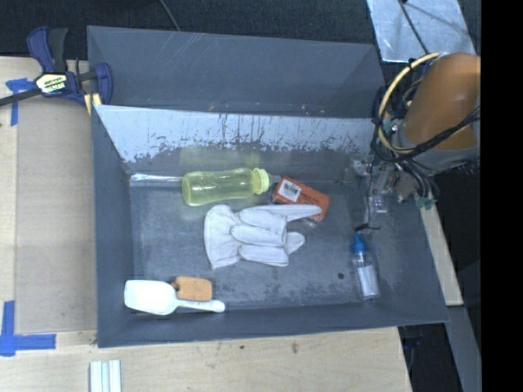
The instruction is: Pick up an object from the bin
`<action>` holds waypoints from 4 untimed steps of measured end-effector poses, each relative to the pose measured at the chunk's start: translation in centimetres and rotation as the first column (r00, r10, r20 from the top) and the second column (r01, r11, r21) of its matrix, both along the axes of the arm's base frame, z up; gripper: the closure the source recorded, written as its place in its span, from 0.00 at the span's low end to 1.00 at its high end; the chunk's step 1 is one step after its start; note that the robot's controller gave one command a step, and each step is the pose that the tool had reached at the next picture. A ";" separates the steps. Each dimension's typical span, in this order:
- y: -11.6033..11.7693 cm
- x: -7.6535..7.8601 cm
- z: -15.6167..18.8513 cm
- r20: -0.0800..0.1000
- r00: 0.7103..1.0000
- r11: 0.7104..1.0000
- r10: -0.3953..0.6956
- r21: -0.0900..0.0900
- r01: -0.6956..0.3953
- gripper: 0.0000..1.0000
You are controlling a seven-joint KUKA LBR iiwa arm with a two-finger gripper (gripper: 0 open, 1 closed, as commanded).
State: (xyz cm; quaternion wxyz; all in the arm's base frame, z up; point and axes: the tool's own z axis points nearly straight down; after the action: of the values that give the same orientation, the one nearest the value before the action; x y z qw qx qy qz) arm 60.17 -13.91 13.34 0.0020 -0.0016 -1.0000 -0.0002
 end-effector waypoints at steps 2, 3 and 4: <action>0.1 0.1 0.6 0.007 1.000 1.000 0.002 -0.001 -0.002 0.00; 2.4 -1.8 4.5 0.015 0.984 0.985 0.175 -0.002 -0.175 0.00; 5.7 0.2 -1.9 0.012 0.974 0.974 0.228 -0.005 -0.228 0.00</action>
Offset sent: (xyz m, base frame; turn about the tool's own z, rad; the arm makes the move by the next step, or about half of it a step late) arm -0.0197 0.0709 0.0901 -0.0276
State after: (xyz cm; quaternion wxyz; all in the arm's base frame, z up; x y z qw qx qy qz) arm 60.34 -8.17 11.43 -0.0045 0.1132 -0.9936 0.0020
